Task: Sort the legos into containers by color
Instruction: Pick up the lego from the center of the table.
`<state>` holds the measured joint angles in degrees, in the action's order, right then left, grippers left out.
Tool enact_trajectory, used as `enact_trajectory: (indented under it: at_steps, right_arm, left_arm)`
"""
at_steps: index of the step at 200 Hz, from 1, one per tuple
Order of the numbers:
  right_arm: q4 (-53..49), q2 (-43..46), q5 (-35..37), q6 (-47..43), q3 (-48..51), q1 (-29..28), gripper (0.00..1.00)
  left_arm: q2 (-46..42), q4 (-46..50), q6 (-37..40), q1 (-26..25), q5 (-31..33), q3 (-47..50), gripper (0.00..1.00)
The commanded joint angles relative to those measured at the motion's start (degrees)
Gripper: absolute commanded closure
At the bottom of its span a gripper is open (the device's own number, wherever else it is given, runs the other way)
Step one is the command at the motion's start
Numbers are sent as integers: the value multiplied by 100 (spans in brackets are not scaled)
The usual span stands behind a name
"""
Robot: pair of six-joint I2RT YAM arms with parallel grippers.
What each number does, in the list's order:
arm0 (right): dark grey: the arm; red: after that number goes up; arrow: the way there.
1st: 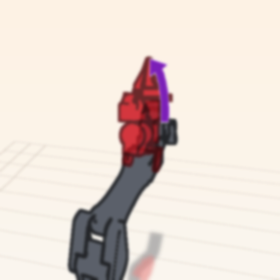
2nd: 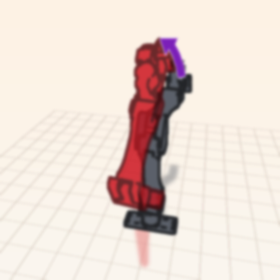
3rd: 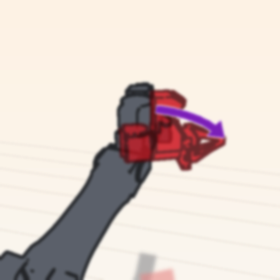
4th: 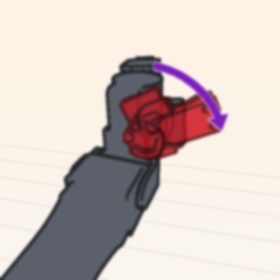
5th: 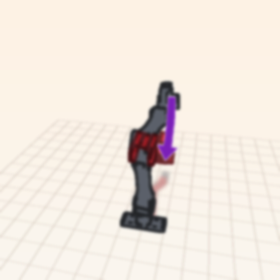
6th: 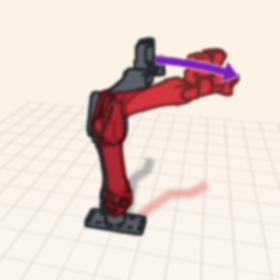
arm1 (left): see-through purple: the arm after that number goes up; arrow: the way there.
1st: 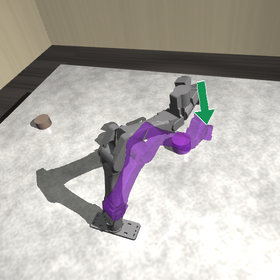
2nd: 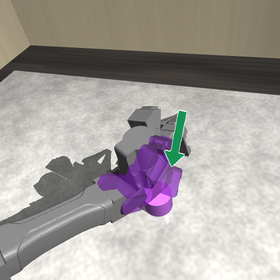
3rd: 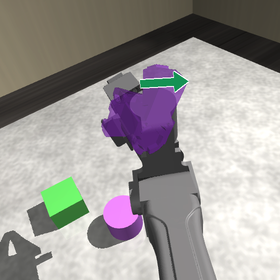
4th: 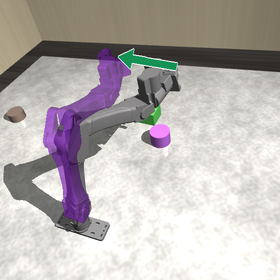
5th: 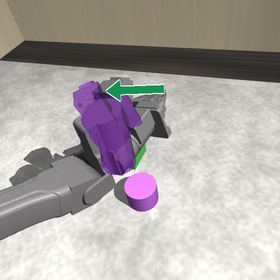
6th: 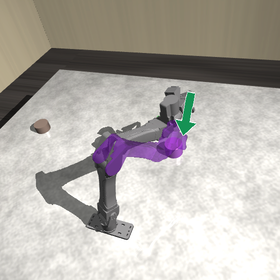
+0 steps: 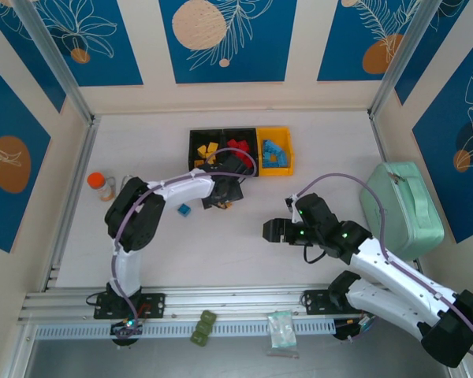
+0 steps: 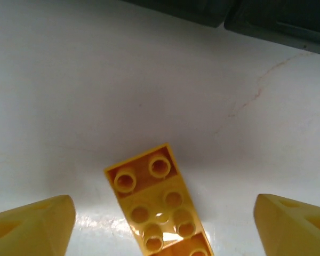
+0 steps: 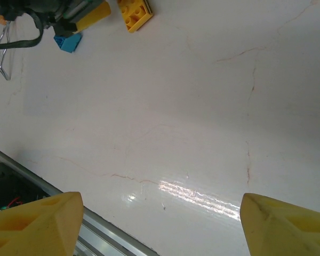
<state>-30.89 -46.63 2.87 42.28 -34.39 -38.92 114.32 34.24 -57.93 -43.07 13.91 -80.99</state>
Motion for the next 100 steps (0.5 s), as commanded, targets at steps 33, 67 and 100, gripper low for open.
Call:
enact_trajectory:
  at_steps: [33, 67, 100]
  right_arm:
    - [108, 112, -348, 109, 152, 199, 23]
    - [163, 112, -401, 131, 161, 243, 23]
    - [137, 132, -420, 153, 160, 244, 23]
  left_arm:
    - [161, 346, -17, -62, 117, -158, 47]
    - [99, 360, 110, -60, 76, -137, 61]
    - [2, 345, 252, -61, -18, -67, 68]
